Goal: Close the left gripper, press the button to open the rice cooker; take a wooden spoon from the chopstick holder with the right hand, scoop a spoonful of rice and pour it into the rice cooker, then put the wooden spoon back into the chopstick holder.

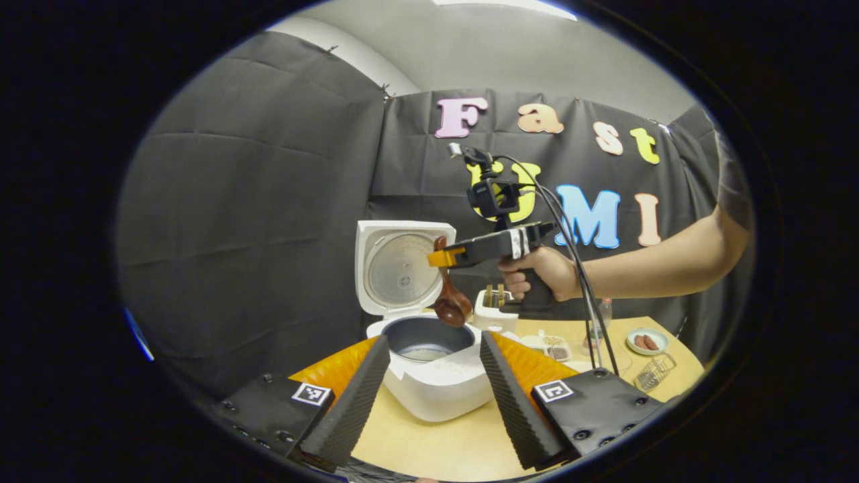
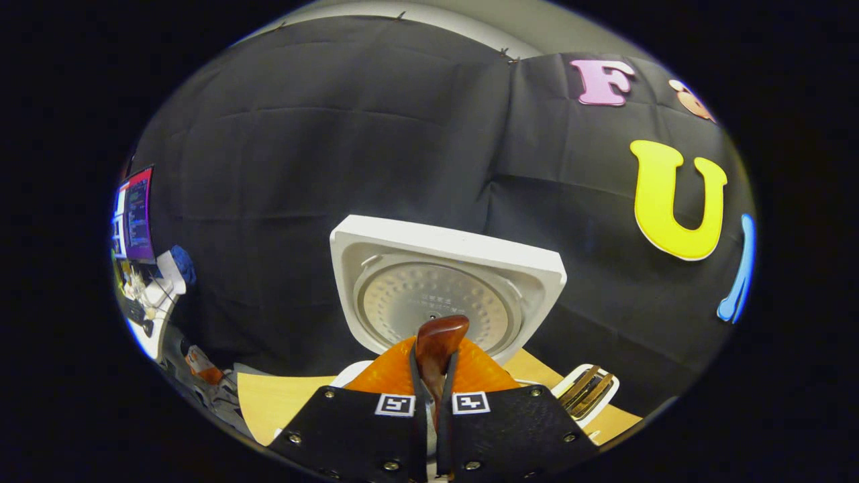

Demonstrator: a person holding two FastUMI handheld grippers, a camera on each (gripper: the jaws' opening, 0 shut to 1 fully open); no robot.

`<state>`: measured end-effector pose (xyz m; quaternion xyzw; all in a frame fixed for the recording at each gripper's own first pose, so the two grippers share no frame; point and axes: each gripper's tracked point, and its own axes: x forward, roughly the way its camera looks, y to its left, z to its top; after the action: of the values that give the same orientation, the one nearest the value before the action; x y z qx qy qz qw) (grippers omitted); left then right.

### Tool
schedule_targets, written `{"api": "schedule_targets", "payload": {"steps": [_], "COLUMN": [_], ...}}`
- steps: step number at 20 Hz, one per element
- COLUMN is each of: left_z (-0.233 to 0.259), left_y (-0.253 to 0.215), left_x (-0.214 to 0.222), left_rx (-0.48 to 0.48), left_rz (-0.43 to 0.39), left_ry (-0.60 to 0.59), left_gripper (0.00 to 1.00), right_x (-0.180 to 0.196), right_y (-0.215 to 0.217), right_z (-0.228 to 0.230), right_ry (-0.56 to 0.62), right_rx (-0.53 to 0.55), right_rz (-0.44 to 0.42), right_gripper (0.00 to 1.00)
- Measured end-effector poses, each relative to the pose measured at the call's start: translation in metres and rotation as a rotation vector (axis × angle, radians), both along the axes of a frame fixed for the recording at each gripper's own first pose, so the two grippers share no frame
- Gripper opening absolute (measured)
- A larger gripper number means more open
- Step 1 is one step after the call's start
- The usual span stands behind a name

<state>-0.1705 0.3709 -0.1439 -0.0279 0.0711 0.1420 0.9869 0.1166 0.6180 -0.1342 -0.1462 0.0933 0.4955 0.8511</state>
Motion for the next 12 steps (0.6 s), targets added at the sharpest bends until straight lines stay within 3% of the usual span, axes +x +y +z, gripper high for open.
{"api": "schedule_targets", "payload": {"steps": [5, 9, 11, 12], "left_z": [0.0, 0.007, 0.011, 0.013], "left_y": [-0.003, -0.012, -0.016, -0.018], "left_x": [0.002, 0.012, 0.018, 0.021], "left_rx": [-0.011, -0.03, -0.038, -0.044], "left_rz": [-0.01, -0.042, -0.06, -0.069], "left_ry": [0.008, 0.001, -0.003, -0.005], "left_gripper": [0.92, 0.92, 0.98, 0.95], "right_x": [0.012, 0.016, 0.017, 0.018], "right_y": [-0.037, -0.075, -0.102, -0.118], "right_z": [0.045, 0.075, 0.087, 0.092], "right_ry": [0.231, 0.509, 0.594, 0.623], "right_rx": [0.235, 0.477, 0.583, 0.628], "right_rz": [-0.098, -0.166, -0.202, -0.221], "right_gripper": [0.06, 0.06, 0.06, 0.06]}}
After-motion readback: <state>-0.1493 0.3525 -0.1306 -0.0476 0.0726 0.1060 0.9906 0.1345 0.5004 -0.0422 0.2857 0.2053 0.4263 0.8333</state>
